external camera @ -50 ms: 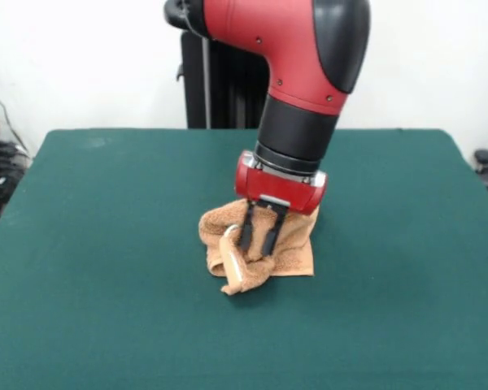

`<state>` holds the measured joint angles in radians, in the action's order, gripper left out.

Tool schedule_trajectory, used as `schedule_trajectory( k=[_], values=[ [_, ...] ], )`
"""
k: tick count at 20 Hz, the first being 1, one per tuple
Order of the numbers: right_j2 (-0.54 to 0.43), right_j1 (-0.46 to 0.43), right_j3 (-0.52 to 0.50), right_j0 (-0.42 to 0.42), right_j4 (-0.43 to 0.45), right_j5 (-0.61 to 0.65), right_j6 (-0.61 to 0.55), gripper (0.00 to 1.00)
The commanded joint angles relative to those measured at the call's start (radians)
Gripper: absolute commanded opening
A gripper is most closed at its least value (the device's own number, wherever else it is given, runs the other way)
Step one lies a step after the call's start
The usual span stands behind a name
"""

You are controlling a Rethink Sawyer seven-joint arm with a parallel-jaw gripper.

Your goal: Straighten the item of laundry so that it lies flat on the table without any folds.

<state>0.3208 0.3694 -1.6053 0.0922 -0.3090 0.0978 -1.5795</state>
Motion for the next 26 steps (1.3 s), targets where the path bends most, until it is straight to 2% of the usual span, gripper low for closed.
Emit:
schedule_trajectory(
  k=[1,9,11,15,20,23,26],
  values=[
    [0.016,-0.031,0.04,0.051,-0.07,0.14,-0.255,0.0],
    [0.051,0.018,0.041,0.063,-0.072,0.239,-0.241,0.0],
    [0.06,0.084,0.02,0.074,-0.06,0.304,-0.234,0.0],
    [0.113,0.257,-0.024,0.135,-0.027,0.525,-0.24,0.0],
    [0.151,0.331,-0.011,0.176,-0.005,0.69,-0.254,0.0],
    [0.158,0.332,-0.001,0.183,-0.003,0.691,-0.256,0.0],
    [0.138,0.315,-0.028,0.174,-0.015,0.614,-0.257,0.0]
  ],
)
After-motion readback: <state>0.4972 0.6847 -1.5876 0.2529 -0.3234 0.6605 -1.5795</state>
